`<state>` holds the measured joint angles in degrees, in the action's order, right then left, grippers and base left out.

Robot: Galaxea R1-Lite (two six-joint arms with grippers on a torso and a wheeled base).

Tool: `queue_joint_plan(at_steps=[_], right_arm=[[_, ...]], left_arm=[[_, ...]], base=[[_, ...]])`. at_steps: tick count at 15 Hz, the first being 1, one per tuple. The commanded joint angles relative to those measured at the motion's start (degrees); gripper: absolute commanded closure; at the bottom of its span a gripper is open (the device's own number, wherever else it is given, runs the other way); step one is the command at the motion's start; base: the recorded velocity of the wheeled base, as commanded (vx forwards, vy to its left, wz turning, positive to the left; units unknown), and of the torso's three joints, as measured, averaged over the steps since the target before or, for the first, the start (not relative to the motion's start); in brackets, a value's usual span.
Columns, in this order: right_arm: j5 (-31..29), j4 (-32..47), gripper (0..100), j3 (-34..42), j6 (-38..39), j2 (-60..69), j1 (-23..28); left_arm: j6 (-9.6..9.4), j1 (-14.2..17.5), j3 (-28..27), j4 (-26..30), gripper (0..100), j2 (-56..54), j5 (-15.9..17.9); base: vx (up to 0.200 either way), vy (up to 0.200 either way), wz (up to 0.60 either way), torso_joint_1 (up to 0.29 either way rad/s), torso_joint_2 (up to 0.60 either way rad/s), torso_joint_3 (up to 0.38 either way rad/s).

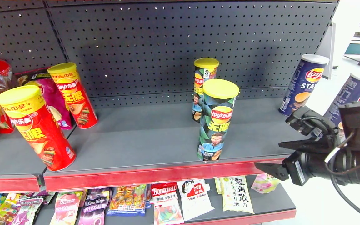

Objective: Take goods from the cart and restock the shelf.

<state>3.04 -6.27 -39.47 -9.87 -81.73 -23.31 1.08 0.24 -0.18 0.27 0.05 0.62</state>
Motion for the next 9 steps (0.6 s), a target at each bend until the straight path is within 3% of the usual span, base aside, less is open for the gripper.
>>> queue_joint_plan(at_steps=[1,3,9], right_arm=[[0.0,-0.2,0,-2.5,-0.1,-4.7,0.0],[-1.5,-1.5,0,-6.5,-0.1,-8.5,-0.2],[-2.1,-5.9,0,-7.4,-0.5,-13.1,-2.7]], left_arm=[[0.06,0.0,0.0,0.0,0,0.0,0.0],[0.06,0.0,0.0,0.0,0,0.0,0.0],[0.06,0.0,0.0,0.0,0,0.0,0.0]], base=[[0.0,0.0,0.0,0.0,0.0,0.0],[0.0,0.0,0.0,0.0,0.0,0.0],[0.0,0.0,0.0,0.0,0.0,0.0]])
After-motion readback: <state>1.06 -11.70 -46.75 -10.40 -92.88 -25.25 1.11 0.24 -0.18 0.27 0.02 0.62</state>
